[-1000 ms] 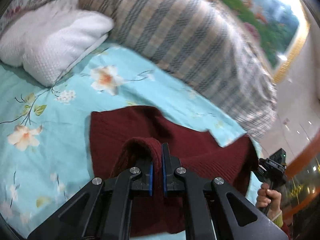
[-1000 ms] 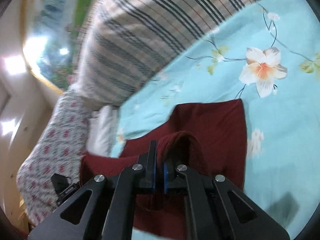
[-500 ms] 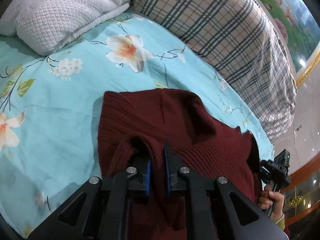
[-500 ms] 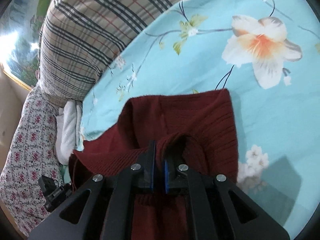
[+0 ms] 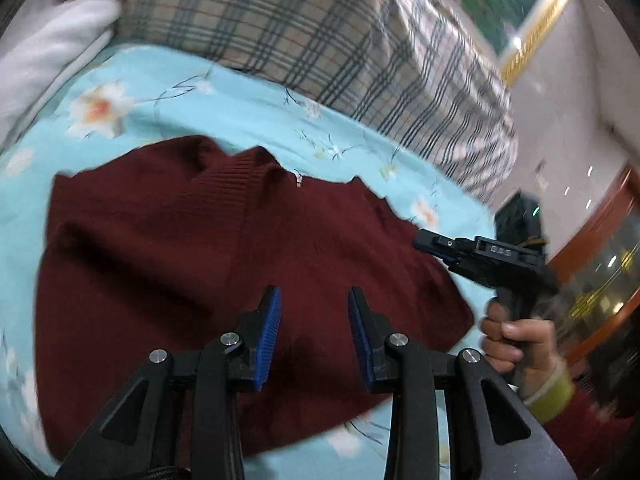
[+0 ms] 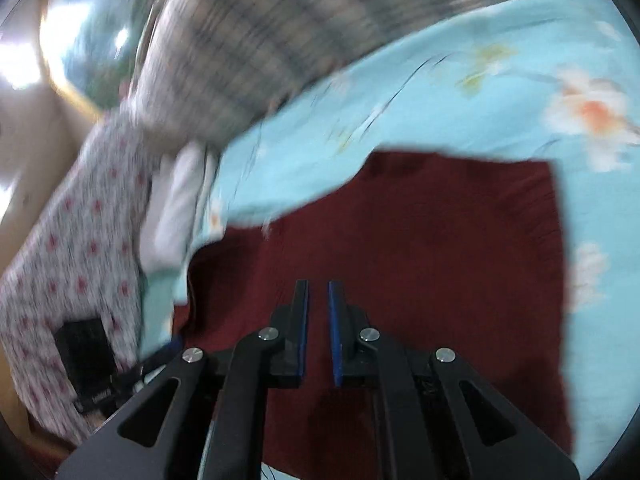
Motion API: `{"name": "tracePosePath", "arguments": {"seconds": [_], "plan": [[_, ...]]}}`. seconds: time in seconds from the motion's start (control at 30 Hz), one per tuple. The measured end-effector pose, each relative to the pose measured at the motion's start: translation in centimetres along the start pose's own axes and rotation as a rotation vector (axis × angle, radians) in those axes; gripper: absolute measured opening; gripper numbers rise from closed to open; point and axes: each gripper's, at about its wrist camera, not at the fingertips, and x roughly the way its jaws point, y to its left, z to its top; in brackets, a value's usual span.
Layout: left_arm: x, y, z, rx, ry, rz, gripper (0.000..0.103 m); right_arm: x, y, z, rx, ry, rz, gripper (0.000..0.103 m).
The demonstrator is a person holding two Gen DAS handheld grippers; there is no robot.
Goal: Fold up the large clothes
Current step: 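Fold the hem toward the hood with both grippers and open them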
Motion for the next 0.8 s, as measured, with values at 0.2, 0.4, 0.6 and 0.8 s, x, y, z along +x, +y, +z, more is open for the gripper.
{"name": "tracePosePath", "arguments": {"seconds": [0.2, 0.4, 0.6, 0.8], "plan": [[3.9, 5.8, 3.7, -0.035, -0.003, 0.142, 0.004, 4.0, -2.6, 1.6, 0.019, 0.044, -0.153, 0.010], [4.5, 11.2, 6.2, -0.168, -0.042, 0.240, 0.001, 3.1, -7.0, 3.1, 0.174, -0.048, -0.232, 0.008], [1.2, 11.4, 4.3, -0.215, -0.075, 0.254, 0.014, 0.7, -4.5, 1.5, 0.130, -0.085, -0.250, 0.010], [-4.2, 9.5, -0.9, -0.251, -0.077, 0.190, 0.029, -2.6, -0.7, -1.8, 0.083, -0.113, -0.172, 0.010]]}}
